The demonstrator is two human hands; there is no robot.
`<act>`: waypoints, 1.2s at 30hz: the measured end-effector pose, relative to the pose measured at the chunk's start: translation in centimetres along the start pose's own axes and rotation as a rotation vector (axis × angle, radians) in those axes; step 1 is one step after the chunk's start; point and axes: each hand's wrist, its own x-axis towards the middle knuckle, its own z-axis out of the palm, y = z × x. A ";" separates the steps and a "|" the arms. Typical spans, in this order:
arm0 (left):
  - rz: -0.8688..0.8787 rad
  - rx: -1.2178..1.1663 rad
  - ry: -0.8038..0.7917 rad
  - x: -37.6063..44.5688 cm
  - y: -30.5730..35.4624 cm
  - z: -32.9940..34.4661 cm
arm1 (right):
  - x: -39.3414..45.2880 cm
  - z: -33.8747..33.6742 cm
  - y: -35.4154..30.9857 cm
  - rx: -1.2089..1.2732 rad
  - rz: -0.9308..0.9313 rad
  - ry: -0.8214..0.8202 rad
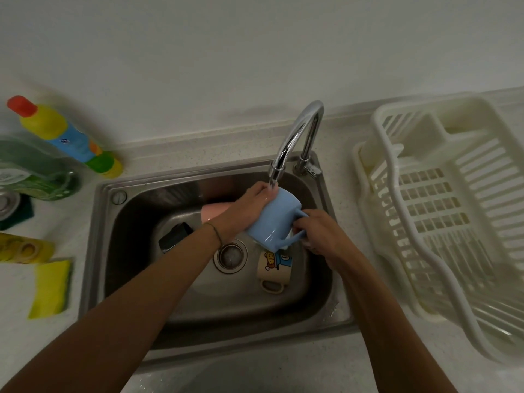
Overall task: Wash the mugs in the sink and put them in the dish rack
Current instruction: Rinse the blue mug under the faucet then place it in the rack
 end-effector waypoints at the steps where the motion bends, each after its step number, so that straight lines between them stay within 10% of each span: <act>1: -0.029 -0.063 -0.014 -0.2 -0.1 -0.2 | 0.0 -0.1 0.0 -0.006 -0.016 -0.012; 8: -0.129 -0.382 -0.151 -1.3 -2.0 -1.2 | 1.1 -0.4 0.0 -0.101 -0.185 0.042; 14: 0.053 -0.385 0.156 -0.4 -3.1 0.7 | 0.3 3.7 0.8 -0.341 -0.453 0.734; 22: 0.206 -0.244 0.331 0.1 -2.9 2.1 | 0.2 6.7 0.2 0.027 -0.378 0.387; 36: 0.263 -0.091 0.355 0.0 -2.0 3.4 | 3.7 5.3 -0.5 0.462 -0.188 0.375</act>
